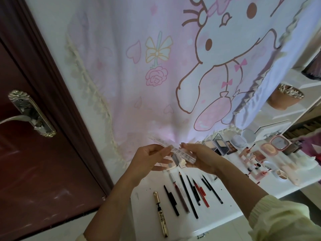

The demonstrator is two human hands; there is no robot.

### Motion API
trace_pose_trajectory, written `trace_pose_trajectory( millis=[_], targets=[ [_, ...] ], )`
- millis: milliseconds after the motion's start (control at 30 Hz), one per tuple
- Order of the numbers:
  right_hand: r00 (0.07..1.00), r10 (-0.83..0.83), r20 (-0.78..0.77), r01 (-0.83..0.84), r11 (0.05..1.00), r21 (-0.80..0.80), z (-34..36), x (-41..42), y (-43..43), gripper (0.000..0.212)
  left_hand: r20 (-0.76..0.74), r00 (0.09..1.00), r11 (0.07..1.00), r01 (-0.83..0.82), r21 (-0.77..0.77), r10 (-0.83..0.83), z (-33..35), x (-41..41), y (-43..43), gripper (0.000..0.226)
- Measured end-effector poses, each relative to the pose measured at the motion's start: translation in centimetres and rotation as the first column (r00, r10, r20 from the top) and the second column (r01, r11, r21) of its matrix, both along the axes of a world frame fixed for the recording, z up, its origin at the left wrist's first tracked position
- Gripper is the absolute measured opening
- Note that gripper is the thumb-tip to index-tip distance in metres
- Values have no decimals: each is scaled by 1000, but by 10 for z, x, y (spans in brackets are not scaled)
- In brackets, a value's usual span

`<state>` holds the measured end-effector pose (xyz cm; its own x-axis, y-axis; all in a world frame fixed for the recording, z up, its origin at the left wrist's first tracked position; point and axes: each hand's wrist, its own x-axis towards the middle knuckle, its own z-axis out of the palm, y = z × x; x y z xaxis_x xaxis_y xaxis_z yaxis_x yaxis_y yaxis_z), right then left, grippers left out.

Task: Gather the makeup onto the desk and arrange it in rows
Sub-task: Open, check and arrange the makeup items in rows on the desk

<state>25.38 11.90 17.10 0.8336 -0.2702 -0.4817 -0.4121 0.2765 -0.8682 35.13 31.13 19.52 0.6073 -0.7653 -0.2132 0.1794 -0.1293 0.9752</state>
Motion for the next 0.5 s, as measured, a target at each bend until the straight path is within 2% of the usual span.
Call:
trace_pose_trajectory(
  millis=[100,167,233,333,400,500],
  targets=[
    [998,-29,58,30,999,-23,4,-1,1,32,-167,985,998,-53,-19,49,-7,4,-1,35],
    [999,-5,49,9,998,-67,8,-2,1,27,-240,966,996,-91,8,91,-14,9,-1,33],
    [999,53,11,-51,991,-124,10,-3,3,20,-221,970,993,-92,69,105,-22,14,-1,31],
    [995,101,11,-98,983,-158,13,-4,4,31,-210,974,993,-64,96,83,-29,20,0,31],
    [999,42,30,-36,985,-170,18,-2,3,41,-219,974,995,-35,97,55,-28,25,-1,32],
    [996,-81,41,86,983,-165,25,3,-5,39,-162,986,989,-4,150,28,-27,29,-2,32]
  ],
)
